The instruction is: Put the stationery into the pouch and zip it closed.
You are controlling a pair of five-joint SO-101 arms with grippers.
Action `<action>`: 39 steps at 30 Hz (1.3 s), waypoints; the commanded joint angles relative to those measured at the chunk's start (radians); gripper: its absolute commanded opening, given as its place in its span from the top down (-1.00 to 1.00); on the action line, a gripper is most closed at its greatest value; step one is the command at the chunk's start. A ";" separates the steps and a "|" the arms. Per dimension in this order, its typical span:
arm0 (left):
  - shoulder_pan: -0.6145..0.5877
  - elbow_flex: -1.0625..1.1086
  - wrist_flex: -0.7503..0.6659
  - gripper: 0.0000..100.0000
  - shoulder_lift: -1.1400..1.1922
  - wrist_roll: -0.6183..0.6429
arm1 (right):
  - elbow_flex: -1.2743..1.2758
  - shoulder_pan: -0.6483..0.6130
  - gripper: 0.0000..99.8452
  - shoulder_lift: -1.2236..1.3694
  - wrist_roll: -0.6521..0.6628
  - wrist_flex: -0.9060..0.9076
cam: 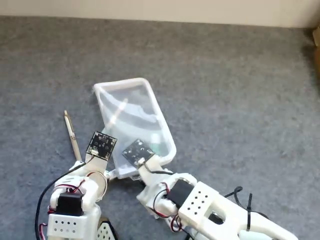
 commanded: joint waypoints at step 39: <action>-0.008 0.024 0.008 0.99 -0.004 0.009 | 0.091 0.122 0.99 -0.344 0.146 -0.096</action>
